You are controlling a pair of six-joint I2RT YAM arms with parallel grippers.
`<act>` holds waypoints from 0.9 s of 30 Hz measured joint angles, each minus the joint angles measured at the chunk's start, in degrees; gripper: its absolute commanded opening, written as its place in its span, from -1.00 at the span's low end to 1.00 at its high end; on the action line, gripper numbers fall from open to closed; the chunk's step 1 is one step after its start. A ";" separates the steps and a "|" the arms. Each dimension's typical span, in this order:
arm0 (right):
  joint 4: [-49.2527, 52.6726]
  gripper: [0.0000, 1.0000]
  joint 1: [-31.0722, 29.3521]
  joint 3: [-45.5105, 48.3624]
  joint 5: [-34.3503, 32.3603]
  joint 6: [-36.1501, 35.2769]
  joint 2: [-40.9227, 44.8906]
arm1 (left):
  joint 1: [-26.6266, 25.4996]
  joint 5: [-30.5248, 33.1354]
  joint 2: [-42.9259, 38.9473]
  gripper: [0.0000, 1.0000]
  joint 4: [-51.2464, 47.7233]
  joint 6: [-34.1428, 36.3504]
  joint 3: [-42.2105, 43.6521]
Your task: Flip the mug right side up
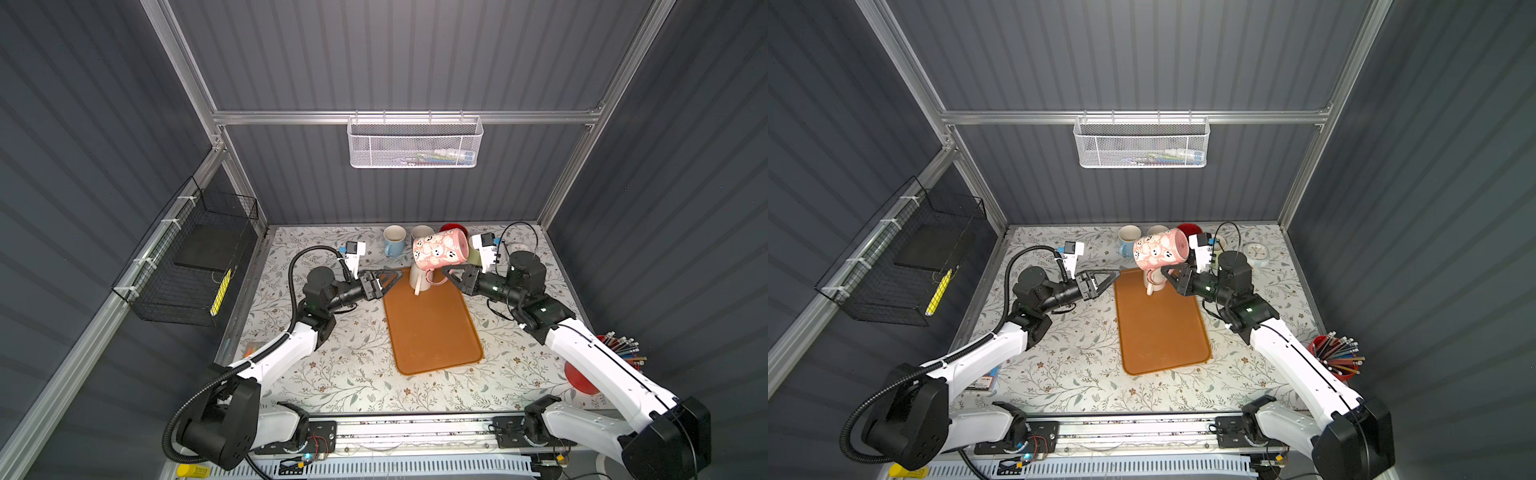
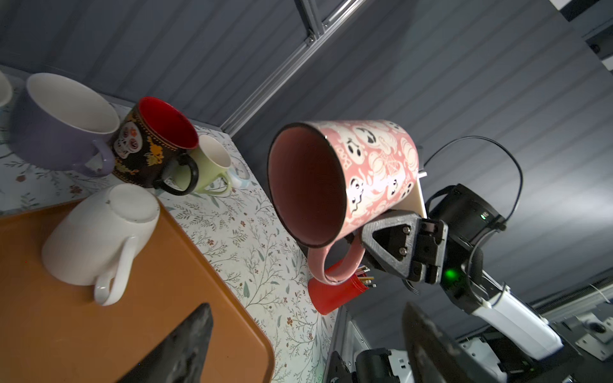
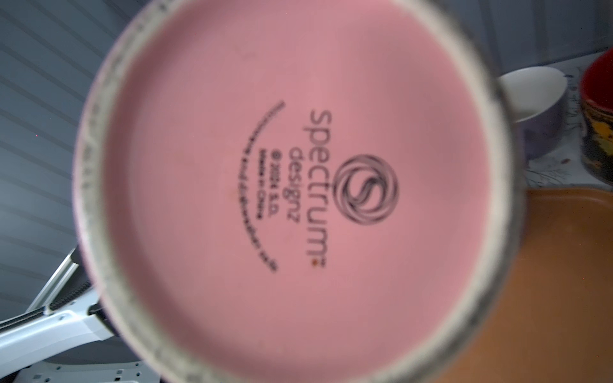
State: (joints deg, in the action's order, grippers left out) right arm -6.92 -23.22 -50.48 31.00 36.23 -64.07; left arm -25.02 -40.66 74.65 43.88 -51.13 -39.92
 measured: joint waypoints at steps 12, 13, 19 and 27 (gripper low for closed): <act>-13.44 -1.00 0.33 -5.60 6.56 7.54 -9.51 | -4.61 -2.47 2.67 0.38 -0.37 3.19 -8.15; -14.58 -1.00 0.33 -5.60 7.10 8.17 -9.88 | -5.03 -2.47 3.30 0.35 -0.37 3.43 -8.90; -18.56 -1.00 0.33 -5.60 9.84 10.62 -10.40 | -5.27 -2.43 7.67 0.23 -0.13 3.52 -10.43; -24.00 -1.00 0.39 -5.14 12.20 12.94 -10.36 | -5.29 -2.05 10.49 0.11 0.96 2.54 -12.07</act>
State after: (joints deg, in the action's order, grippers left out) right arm -30.92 -22.83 -55.61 43.20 49.17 -74.43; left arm -30.30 -42.72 85.14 44.84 -48.60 -51.99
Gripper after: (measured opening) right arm 0.185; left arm 0.562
